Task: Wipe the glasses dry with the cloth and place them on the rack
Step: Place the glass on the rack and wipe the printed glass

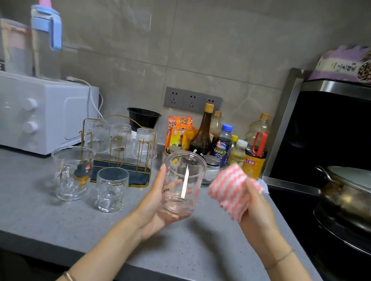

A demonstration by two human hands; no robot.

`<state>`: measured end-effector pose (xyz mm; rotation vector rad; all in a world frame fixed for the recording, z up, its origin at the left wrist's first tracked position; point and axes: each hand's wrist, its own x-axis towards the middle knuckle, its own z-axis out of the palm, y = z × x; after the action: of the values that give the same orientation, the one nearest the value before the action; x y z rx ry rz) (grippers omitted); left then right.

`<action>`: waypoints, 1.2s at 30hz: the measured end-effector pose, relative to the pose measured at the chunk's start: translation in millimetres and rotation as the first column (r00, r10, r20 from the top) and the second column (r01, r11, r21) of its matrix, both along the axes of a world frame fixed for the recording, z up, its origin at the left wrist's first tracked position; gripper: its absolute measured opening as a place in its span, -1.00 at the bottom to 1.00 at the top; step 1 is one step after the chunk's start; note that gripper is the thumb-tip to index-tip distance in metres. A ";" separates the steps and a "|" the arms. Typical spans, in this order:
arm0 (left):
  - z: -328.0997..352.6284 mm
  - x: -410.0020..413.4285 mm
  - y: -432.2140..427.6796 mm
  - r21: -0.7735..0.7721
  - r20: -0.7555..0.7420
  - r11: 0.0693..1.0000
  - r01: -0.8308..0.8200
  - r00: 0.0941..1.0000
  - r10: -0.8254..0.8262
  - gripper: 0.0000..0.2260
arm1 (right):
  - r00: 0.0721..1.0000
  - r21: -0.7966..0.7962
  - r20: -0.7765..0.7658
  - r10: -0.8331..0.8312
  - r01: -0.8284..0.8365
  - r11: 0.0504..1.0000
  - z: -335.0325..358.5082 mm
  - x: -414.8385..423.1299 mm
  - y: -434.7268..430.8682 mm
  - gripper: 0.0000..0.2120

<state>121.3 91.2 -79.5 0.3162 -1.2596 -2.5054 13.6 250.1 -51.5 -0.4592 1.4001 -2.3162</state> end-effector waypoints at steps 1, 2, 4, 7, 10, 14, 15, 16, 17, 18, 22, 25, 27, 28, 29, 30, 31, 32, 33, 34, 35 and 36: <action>1.8 -0.6 5.6 -0.004 0.002 1.000 0.005 1.000 -0.005 -0.33 | 0.993 -0.015 -0.115 -0.019 0.017 1.000 8.3 10.0 -2.8 -0.77; 0.7 -4.0 9.3 -0.009 -0.003 1.000 0.001 1.000 -0.001 -0.32 | 0.970 -0.011 -0.241 -0.036 0.034 0.999 13.5 19.0 -5.9 -0.81; 2.5 -7.5 20.1 -0.033 -0.034 0.999 -0.007 0.999 0.006 -0.36 | 0.874 0.016 -0.483 -0.039 0.054 0.998 17.2 36.0 -13.9 -0.78; 8.8 -7.1 37.2 -0.103 -0.079 0.995 0.014 0.997 -0.022 -0.58 | 0.697 0.055 -0.717 -0.023 0.089 0.994 7.2 47.3 -27.3 -0.71; 13.6 -7.7 44.3 -0.132 -0.121 0.991 0.026 0.992 -0.042 -0.63 | 0.474 0.111 -0.880 -0.018 0.243 0.964 0.9 45.2 -33.4 -0.61; 17.9 -10.7 40.6 -0.107 -0.161 0.994 0.010 0.987 -0.027 -0.56 | 0.249 0.065 -0.968 -0.015 0.309 0.949 -7.5 47.0 -30.4 -0.56; 18.8 -11.4 39.4 -0.084 -0.154 0.996 -0.007 0.988 -0.006 -0.53 | 0.216 0.033 -0.976 -0.037 0.314 0.949 -11.2 49.5 -29.2 -0.57; 19.3 -12.5 38.8 -0.059 -0.143 0.998 -0.016 0.990 0.007 -0.49 | 0.183 -0.002 -0.981 -0.062 0.314 0.950 -15.3 51.8 -27.4 -0.59; 19.4 -13.0 39.1 -0.042 -0.134 0.999 -0.001 0.991 -0.005 -0.44 | 0.151 -0.036 -0.985 -0.086 0.311 0.950 -21.2 53.1 -24.9 -0.61; 19.5 -13.7 38.2 -0.033 -0.138 0.999 0.020 0.990 -0.024 -0.43 | 0.108 -0.061 -0.989 -0.099 0.310 0.949 -26.6 52.9 -22.4 -0.63; 21.1 -9.7 39.7 -0.046 -0.192 0.995 0.089 0.977 -0.096 -0.41 | -0.090 -0.083 -0.994 -0.055 0.351 0.933 -39.6 46.9 -14.2 -0.62; 25.6 -5.5 45.9 -0.050 -0.154 0.996 0.076 0.985 -0.082 -0.41 | -0.031 -0.073 -0.997 -0.067 0.359 0.930 -29.8 47.9 -14.9 -0.61; 25.8 -4.4 48.4 -0.072 -0.167 0.995 0.072 0.983 -0.083 -0.44 | 0.109 -0.020 -0.992 -0.060 0.339 0.941 -16.8 52.0 -16.3 -0.58; 25.5 -4.0 48.4 -0.091 -0.184 0.994 0.055 0.980 -0.071 -0.47 | 0.186 0.029 -0.982 -0.033 0.323 0.946 -9.2 53.1 -16.6 -0.56; 25.5 -2.6 48.2 -0.095 -0.194 0.995 0.041 0.979 -0.059 -0.50 | 0.249 0.084 -0.968 0.006 0.304 0.949 -2.4 52.9 -16.3 -0.54; 25.7 -0.1 47.8 -0.089 -0.200 0.996 0.031 0.979 -0.048 -0.53 | 0.294 0.135 -0.954 0.049 0.282 0.950 3.7 51.6 -16.1 -0.54; 25.0 2.4 47.4 -0.094 -0.207 0.995 0.027 0.977 -0.046 -0.54 | 0.320 0.175 -0.944 0.085 0.266 0.948 8.8 49.2 -16.2 -0.55; 22.7 4.3 46.1 -0.097 -0.208 0.994 0.040 0.976 -0.060 -0.55 | 0.330 0.201 -0.938 0.108 0.263 0.944 12.9 46.0 -16.2 -0.56; 20.6 5.9 45.2 -0.099 -0.208 0.994 0.054 0.975 -0.074 -0.57 | 0.333 0.213 -0.936 0.116 0.269 0.939 16.5 42.2 -16.8 -0.56; 21.0 8.7 46.1 -0.103 -0.206 0.993 0.064 0.975 -0.084 -0.58 | 0.337 0.212 -0.935 0.112 0.277 0.937 20.0 38.4 -17.7 -0.58; 21.5 10.5 46.5 -0.110 -0.210 0.991 0.070 0.973 -0.092 -0.59 | 0.347 0.201 -0.933 0.095 0.284 0.938 23.5 34.8 -18.6 -0.60; 22.1 11.3 46.5 -0.112 -0.213 0.991 0.076 0.972 -0.098 -0.58 | 0.362 0.187 -0.929 0.074 0.289 0.939 26.9 31.8 -19.6 -0.61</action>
<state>132.6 137.7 -57.4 -0.0398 -1.3313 -2.4551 45.4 230.5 -24.6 -1.8503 2.2971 -1.7740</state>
